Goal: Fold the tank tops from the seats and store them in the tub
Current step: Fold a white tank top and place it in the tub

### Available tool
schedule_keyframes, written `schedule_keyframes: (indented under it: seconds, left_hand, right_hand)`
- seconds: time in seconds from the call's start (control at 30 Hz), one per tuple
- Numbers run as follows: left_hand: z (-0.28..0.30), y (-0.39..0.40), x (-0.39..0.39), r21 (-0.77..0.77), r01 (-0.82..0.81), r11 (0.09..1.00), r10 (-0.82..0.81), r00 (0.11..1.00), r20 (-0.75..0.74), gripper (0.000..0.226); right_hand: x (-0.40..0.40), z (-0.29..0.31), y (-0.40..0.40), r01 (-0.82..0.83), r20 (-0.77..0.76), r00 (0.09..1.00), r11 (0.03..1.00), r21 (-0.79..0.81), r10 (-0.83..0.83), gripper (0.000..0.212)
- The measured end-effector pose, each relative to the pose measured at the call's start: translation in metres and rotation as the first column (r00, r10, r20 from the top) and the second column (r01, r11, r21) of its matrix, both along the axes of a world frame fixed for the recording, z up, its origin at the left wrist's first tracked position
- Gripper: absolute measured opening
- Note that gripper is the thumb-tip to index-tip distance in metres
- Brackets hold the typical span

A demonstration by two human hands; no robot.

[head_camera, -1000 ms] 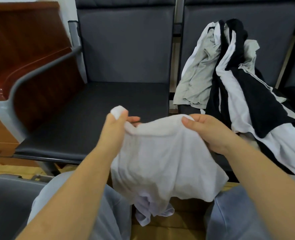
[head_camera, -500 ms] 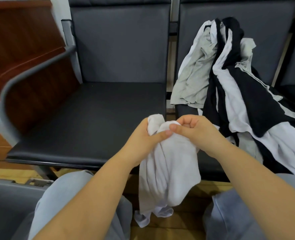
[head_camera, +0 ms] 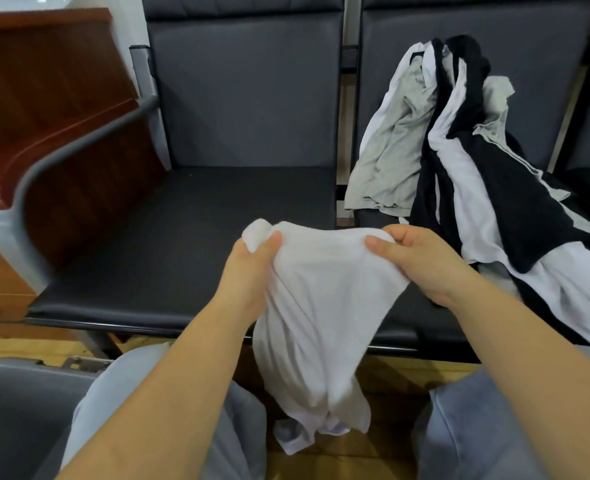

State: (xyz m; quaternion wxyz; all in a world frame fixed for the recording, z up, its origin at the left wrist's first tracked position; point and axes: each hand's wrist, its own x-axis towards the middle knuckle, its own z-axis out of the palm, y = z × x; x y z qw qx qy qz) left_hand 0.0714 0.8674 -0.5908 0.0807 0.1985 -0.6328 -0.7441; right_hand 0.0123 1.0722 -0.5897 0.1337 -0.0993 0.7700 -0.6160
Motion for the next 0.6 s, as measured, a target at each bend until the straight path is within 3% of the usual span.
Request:
schedule_keyframes:
  seconds: [0.1,0.23,0.33,0.43,0.5,0.6]
  left_hand:
    - [-0.004,0.019,0.007,-0.166,0.223,0.961,-0.215,0.974,0.066,0.008]
    - [-0.013,0.033,0.012,-0.221,0.478,0.850,-0.472,0.878,0.084,0.031]
    - [-0.017,0.033,0.010,-0.254,0.548,0.797,-0.521,0.836,0.170,0.021]
    - [-0.015,0.033,0.009,-0.192,0.563,0.804,-0.538,0.826,0.168,0.021]
    - [-0.014,0.032,0.008,-0.112,0.557,0.823,-0.543,0.829,0.133,0.035]
    - [-0.007,0.029,0.007,0.013,0.478,0.878,-0.478,0.875,0.080,0.045]
  right_hand:
    - [0.003,-0.005,-0.009,0.058,0.009,0.998,0.991,-0.122,-0.058,0.008]
    - [0.007,-0.010,-0.018,0.035,0.017,0.999,0.968,-0.248,-0.032,0.007]
    - [0.009,-0.012,-0.021,0.017,-0.052,0.998,0.975,-0.224,-0.029,0.006]
    - [0.009,-0.014,-0.022,0.042,-0.077,0.995,0.975,-0.220,-0.060,0.005]
    - [0.006,-0.017,-0.021,0.056,-0.011,0.998,0.970,-0.238,-0.061,0.024]
    - [0.006,-0.021,-0.027,-0.054,0.268,0.950,0.929,-0.367,0.161,0.089]
